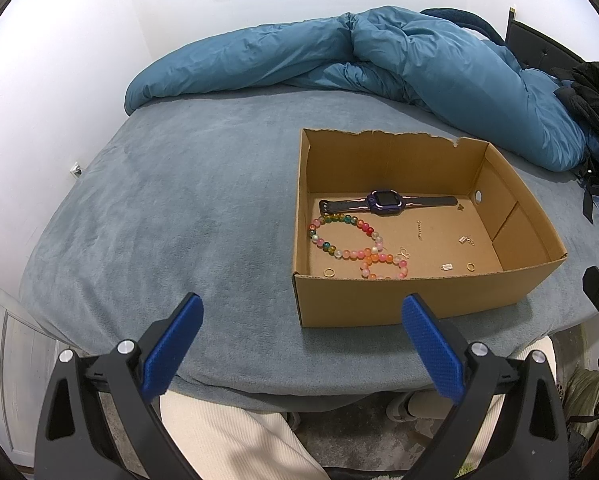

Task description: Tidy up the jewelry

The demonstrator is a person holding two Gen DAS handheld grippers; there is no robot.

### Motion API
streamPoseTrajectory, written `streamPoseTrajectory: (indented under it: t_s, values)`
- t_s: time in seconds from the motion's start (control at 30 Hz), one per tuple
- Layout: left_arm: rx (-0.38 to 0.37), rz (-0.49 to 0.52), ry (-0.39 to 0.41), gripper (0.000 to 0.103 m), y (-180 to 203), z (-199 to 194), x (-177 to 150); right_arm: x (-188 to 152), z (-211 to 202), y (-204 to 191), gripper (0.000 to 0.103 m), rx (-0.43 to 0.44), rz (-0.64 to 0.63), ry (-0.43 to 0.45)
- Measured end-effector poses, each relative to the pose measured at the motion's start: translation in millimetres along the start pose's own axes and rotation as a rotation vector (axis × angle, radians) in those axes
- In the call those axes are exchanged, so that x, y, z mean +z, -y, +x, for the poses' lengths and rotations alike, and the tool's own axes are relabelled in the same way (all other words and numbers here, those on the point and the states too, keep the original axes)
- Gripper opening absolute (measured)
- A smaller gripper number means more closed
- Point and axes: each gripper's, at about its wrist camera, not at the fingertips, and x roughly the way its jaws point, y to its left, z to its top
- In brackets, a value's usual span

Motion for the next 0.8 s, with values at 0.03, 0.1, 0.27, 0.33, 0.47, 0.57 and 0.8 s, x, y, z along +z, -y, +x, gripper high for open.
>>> streamPoseTrajectory:
  t_s: [0.03, 0.1, 0.27, 0.33, 0.47, 0.57, 0.8]
  values:
    - [0.000, 0.000, 0.000, 0.097, 0.2, -0.1, 0.0, -0.2, -0.1, -0.1, 0.095, 0.000, 0.000, 0.001]
    - [-0.001, -0.001, 0.000, 0.097, 0.7, -0.2, 0.1, 0.1, -0.2, 0.1, 0.095, -0.001, 0.000, 0.000]
    - [0.000, -0.001, 0.000, 0.097, 0.0, -0.1, -0.1, -0.3, -0.3, -0.2, 0.095, -0.002, 0.000, 0.001]
    - [0.000, -0.001, 0.000, 0.097, 0.2, -0.1, 0.0, -0.6, -0.3, -0.5, 0.095, -0.001, 0.001, 0.001]
    - [-0.001, -0.001, -0.001, 0.097, 0.4, -0.2, 0.4, -0.2, -0.5, 0.0, 0.095, -0.002, 0.001, 0.001]
    - [-0.003, 0.000, -0.001, 0.097, 1.6, 0.5, 0.5, -0.3, -0.4, 0.1, 0.095, -0.001, 0.000, 0.001]
    - [-0.005, 0.000, -0.002, 0.097, 2.5, 0.3, 0.2, 0.1, -0.6, 0.5, 0.095, -0.002, -0.001, 0.001]
